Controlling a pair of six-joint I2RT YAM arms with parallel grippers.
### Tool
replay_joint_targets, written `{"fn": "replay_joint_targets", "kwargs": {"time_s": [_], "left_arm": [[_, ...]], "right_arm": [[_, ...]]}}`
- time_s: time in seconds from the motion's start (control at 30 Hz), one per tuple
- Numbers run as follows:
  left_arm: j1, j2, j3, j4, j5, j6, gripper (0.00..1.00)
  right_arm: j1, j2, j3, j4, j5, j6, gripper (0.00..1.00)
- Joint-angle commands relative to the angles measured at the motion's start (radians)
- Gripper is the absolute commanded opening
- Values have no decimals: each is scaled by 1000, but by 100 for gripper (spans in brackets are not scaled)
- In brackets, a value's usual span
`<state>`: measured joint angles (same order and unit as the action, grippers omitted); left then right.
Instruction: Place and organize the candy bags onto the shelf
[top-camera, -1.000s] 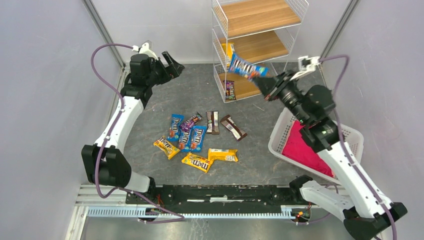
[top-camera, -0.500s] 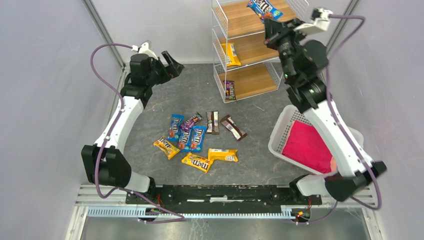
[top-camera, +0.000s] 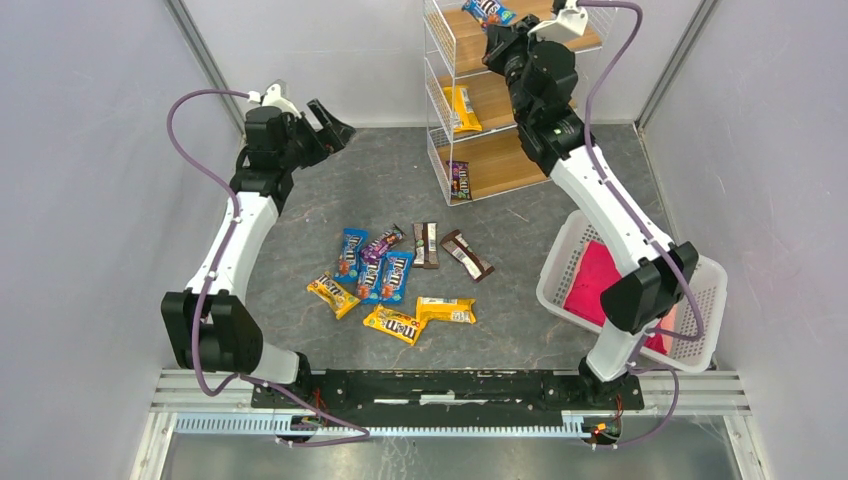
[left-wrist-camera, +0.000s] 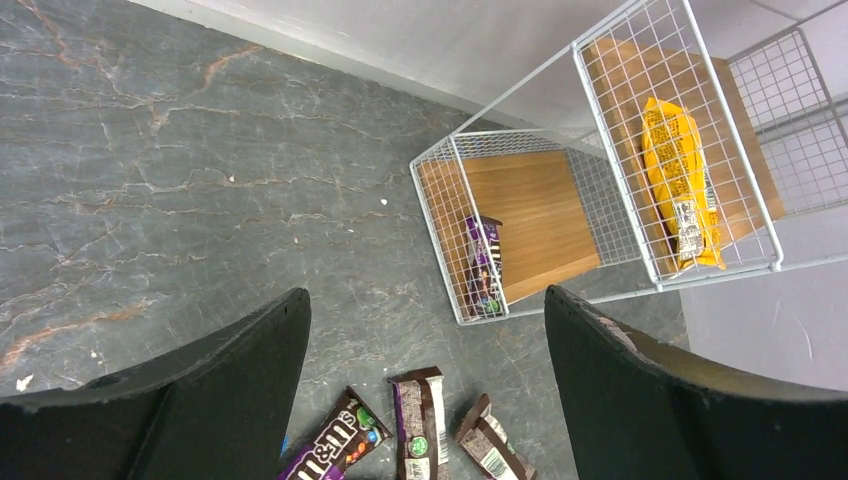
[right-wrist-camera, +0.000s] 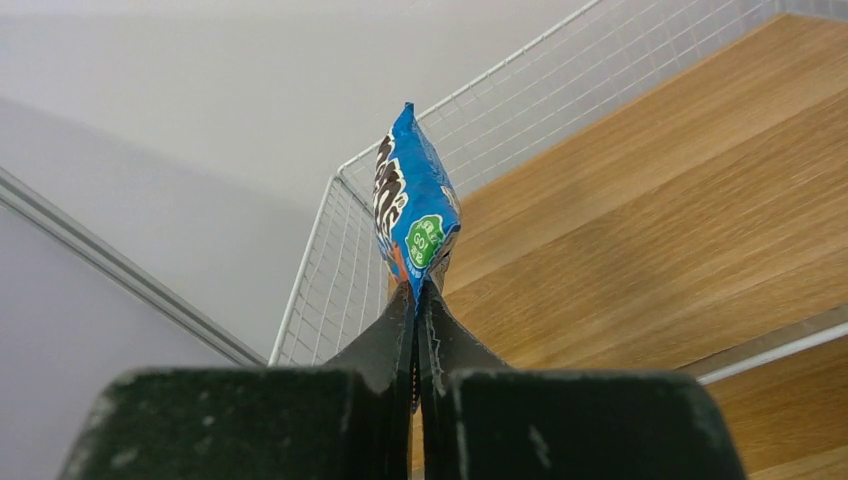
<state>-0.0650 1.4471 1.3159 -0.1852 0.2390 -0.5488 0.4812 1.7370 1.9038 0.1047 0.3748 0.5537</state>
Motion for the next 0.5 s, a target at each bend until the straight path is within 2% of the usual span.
{"fn": "replay_joint_targets", "kwargs": {"time_s": [0.0, 0.3, 0.47], "left_arm": [[9, 10, 29, 34, 30, -44, 92], [38, 14, 16, 63, 72, -77, 91], [53, 16, 13, 72, 86, -88, 90]], "right_arm": [[-1, 38, 50, 32, -15, 70, 2], [39, 82, 51, 31, -41, 98, 5], [70, 64, 16, 34, -10, 106, 11]]}}
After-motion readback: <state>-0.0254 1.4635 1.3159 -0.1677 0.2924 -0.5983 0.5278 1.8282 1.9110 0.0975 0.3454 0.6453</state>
